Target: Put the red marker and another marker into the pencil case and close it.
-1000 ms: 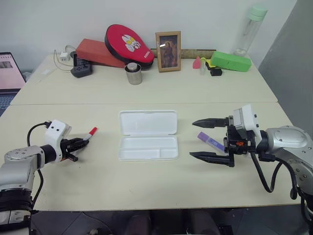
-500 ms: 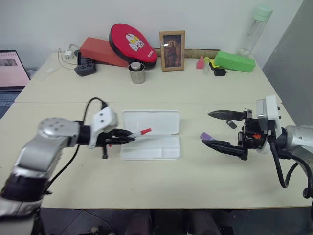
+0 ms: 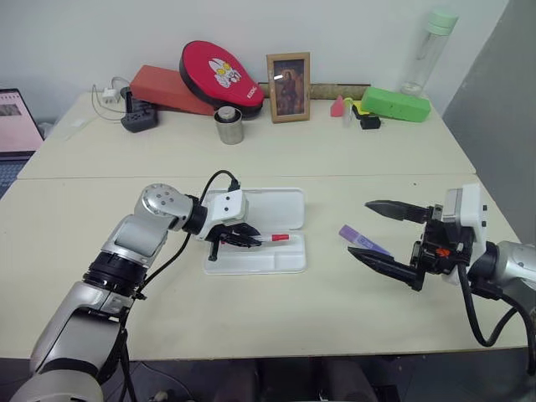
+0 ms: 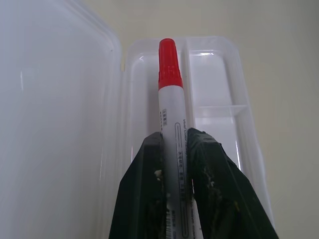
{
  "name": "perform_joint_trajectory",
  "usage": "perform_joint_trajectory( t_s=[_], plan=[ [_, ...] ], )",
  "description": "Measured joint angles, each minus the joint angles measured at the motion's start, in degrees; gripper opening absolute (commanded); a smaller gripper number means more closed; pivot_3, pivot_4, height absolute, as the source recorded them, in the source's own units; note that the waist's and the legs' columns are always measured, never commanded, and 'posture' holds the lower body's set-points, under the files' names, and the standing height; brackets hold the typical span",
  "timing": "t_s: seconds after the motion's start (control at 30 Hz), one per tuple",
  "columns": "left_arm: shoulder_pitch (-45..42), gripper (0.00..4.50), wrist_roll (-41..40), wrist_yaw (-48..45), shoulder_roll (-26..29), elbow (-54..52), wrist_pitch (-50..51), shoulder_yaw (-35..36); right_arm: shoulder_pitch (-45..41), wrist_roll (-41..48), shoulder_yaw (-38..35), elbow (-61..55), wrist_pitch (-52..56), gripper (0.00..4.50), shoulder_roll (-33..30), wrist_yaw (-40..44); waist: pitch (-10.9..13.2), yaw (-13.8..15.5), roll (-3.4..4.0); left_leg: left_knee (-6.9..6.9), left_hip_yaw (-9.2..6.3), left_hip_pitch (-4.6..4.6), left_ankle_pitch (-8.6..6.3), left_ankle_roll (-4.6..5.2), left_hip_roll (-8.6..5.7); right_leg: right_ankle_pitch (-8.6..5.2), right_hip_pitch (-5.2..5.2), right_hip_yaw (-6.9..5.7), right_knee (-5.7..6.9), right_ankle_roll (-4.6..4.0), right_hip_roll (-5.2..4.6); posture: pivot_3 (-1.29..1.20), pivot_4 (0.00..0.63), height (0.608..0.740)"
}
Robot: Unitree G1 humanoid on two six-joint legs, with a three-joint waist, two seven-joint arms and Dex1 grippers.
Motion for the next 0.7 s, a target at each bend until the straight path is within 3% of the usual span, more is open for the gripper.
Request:
perform_joint_trajectory(
  t_s=[0.27,0.33,0.7],
  plan=[
    [-1.43,0.39,3.09,0.99,-2.40,4.53,-3.68,-0.31,1.03,0.55,-0.37,-1.35,0.03,4.50,-0.03,-2.15,0.00,-0.04,0.00,0.04,-0.03,-0.01,0.00,0.00,-0.01,0.01,0.02,-0.01,0.00,0.03,0.02,0.00,0.150,0.740],
    [-1.55,1.09,3.21,1.06,-2.60,4.82,-3.91,-0.31,1.08,0.55,-0.37,-1.35,0.03,4.50,-0.04,-2.27,0.00,-0.08,0.00,0.04,-0.02,0.00,0.00,0.00,0.00,0.02,0.02,0.00,0.00,0.03,0.02,0.00,0.150,0.740],
    [-0.93,3.27,2.16,0.06,-2.57,0.23,-0.61,0.44,0.96,0.52,0.01,-1.31,-0.03,4.50,-0.15,-1.91,0.00,-0.08,0.00,0.04,-0.03,0.01,0.00,0.00,0.00,0.02,0.02,0.00,0.01,0.03,0.02,0.00,0.150,0.740]
  ],
)
